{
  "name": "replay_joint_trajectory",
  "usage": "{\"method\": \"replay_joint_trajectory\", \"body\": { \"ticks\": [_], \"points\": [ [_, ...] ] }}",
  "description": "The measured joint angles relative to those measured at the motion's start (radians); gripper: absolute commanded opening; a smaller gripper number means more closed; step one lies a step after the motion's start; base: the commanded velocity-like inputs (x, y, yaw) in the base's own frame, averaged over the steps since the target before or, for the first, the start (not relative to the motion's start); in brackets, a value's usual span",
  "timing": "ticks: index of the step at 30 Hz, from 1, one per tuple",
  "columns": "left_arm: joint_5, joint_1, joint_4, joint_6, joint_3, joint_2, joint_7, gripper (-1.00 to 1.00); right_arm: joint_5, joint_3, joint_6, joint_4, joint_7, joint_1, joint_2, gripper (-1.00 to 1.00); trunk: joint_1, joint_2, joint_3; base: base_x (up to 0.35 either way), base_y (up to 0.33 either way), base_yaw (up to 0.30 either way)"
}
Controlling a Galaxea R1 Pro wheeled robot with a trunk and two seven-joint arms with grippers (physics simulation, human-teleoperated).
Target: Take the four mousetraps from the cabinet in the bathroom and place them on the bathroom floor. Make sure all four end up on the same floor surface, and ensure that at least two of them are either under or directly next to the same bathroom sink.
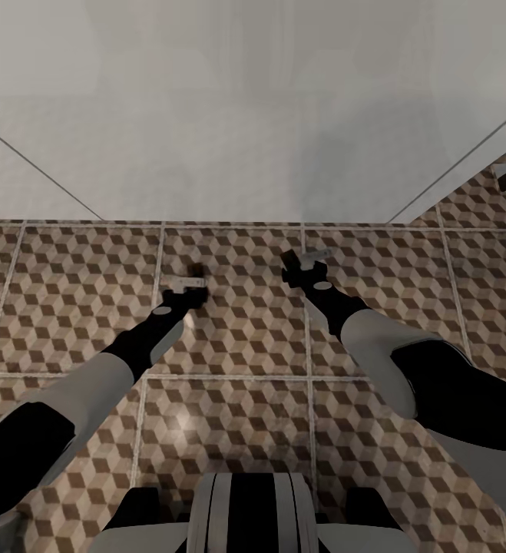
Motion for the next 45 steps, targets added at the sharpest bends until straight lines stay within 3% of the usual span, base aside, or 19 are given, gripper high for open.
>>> {"method": "replay_joint_trajectory", "body": {
  "ticks": [31,38,45],
  "points": [
    [0.000,-0.002,-0.012,0.009,0.000,-0.008,0.001,-1.00,-0.001,0.000,-0.014,0.002,0.000,0.000,0.001,1.00,0.000,0.000,0.000,0.000,0.000,0.000],
    [-0.003,-0.002,-0.069,0.083,0.000,-0.006,0.005,-1.00,-0.001,0.000,-0.015,0.002,0.000,0.000,0.001,1.00,0.000,0.000,0.000,0.000,0.000,0.000],
    [-0.004,-0.003,-0.083,0.103,0.000,-0.005,0.006,-1.00,-0.001,0.000,-0.031,0.002,0.001,0.000,0.001,1.00,0.000,0.000,0.000,0.000,0.000,0.000]
  ]
}}
